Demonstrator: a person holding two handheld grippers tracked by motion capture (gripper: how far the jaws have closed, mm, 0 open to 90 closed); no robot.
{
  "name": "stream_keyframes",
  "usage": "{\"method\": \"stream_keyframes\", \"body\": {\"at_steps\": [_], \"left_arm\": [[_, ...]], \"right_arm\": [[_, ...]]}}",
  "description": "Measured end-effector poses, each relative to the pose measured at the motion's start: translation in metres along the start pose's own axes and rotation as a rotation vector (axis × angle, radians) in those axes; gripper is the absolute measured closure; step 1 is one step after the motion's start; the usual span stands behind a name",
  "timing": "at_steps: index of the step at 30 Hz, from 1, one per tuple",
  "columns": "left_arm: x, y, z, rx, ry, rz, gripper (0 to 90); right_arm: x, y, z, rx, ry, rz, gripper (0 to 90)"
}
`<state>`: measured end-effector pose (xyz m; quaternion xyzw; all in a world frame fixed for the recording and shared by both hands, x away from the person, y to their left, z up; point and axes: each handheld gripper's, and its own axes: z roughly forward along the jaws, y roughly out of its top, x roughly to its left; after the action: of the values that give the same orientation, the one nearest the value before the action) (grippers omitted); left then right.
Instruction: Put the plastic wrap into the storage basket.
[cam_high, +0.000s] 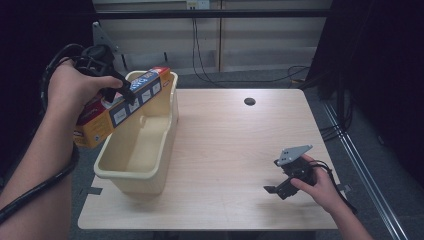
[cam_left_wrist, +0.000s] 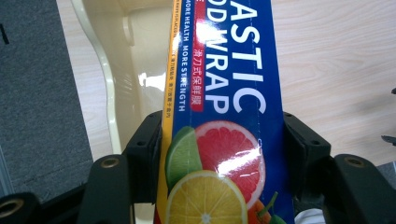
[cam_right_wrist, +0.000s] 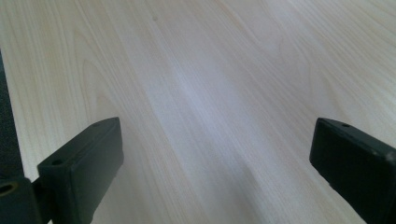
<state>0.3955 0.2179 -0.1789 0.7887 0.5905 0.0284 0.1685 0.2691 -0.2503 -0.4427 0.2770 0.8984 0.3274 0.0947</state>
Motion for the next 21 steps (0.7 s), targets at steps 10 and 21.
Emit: {"method": "stream_keyframes", "body": {"at_steps": [10, 21], "left_arm": [[0.006, -0.004, 0.002, -0.001, 0.024, -0.018, 40.8], [0.011, -0.006, 0.015, 0.013, 0.028, -0.046, 40.8]], "right_arm": [[0.001, 0.0, 0.001, 0.006, 0.006, 0.001, 3.0], [0.001, 0.0, 0.002, 0.002, 0.018, -0.003, 3.1]]}}
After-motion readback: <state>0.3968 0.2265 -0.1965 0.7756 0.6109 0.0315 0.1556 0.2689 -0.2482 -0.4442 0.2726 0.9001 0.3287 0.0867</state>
